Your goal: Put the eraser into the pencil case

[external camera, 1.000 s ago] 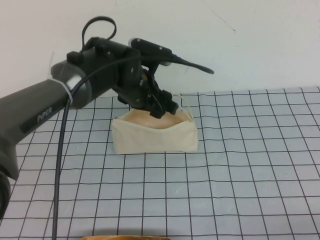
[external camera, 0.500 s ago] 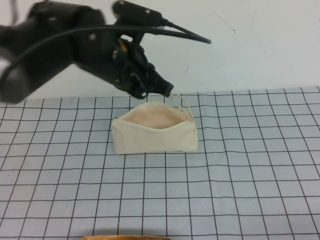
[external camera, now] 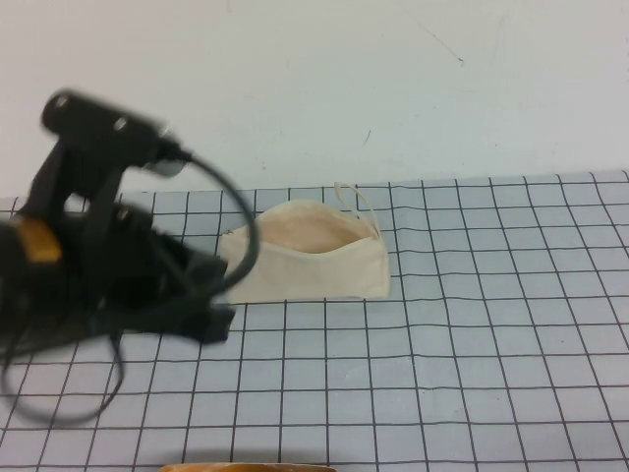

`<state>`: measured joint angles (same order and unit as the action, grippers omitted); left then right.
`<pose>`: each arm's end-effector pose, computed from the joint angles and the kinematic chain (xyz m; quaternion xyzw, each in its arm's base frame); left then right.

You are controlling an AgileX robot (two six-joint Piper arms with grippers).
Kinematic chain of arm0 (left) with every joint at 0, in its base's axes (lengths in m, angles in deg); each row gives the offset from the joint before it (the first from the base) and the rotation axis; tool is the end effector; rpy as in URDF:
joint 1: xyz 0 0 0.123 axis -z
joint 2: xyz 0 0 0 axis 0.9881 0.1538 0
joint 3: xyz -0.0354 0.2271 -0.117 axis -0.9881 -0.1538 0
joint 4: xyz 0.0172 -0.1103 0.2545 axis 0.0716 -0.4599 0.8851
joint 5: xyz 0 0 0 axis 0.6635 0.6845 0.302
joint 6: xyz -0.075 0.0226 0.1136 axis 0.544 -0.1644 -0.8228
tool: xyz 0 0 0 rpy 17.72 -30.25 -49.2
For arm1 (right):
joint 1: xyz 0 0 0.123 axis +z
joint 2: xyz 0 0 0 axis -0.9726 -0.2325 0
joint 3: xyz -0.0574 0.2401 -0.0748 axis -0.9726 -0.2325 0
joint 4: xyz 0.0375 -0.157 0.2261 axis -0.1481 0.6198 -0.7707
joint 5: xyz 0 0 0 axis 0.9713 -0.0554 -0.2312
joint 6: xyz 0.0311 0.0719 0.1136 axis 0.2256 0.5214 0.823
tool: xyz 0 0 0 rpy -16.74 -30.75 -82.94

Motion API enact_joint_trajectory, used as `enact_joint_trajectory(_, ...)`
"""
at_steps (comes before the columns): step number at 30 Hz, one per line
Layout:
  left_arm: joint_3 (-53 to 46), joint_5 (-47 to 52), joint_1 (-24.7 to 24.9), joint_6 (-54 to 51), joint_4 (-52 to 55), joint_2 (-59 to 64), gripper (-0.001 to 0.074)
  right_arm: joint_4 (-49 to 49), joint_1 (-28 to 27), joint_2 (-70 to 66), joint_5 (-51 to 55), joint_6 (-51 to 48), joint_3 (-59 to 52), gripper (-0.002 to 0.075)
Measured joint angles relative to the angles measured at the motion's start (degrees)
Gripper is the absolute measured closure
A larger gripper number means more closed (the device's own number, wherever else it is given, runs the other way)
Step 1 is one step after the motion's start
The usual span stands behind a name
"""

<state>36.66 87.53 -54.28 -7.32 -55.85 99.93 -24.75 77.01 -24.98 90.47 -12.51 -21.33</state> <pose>0.2696 -0.1604 0.3052 0.2343 0.8552 -0.1758 0.4275 0.1519 0.0041 0.1597 -0.0615 0.7988 -0.0280 0.5978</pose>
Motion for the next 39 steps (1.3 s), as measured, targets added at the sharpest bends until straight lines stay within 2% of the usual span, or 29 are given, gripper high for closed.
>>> enact_joint_trajectory(3,-3.7,1.9,0.0,2.4,0.0,-5.2,0.0735,0.0,0.0,0.0,0.0,0.0,0.0,0.0729)
enact_joint_trajectory(8,-5.0,7.6,-1.0,9.1,6.4,-12.8,0.0736,0.0,0.0,0.0,0.0,0.0,0.0,0.0729)
enact_joint_trajectory(16,-5.0,12.5,-1.1,10.5,16.9,-22.5,0.0736,0.0,0.0,0.0,0.0,0.0,0.0,0.0729)
enact_joint_trajectory(21,-10.1,9.7,-1.1,14.6,22.8,-28.1,0.0736,0.0,0.0,0.0,0.0,0.0,0.0,0.0729)
enact_joint_trajectory(24,-16.7,2.7,-1.8,19.3,25.7,-32.2,0.0736,0.0,0.0,0.0,0.0,0.0,0.0,0.0729)
enact_joint_trajectory(26,-21.3,-2.0,-3.6,22.9,26.0,-35.7,0.0736,0.0,0.0,0.0,0.0,0.0,0.0,0.0729)
enact_joint_trajectory(29,-28.2,-8.5,-9.4,24.3,22.5,-41.7,0.0736,0.0,0.0,0.0,0.0,0.0,0.0,0.0729)
enact_joint_trajectory(35,-39.8,-16.2,-21.1,19.9,14.2,-52.5,0.0736,0.0,0.0,0.0,0.0,0.3,0.0,0.0729)
enact_joint_trajectory(39,-45.9,-19.4,-26.3,18.5,11.2,-59.8,0.0736,0.0,0.0,0.0,0.0,0.6,0.0,0.0729)
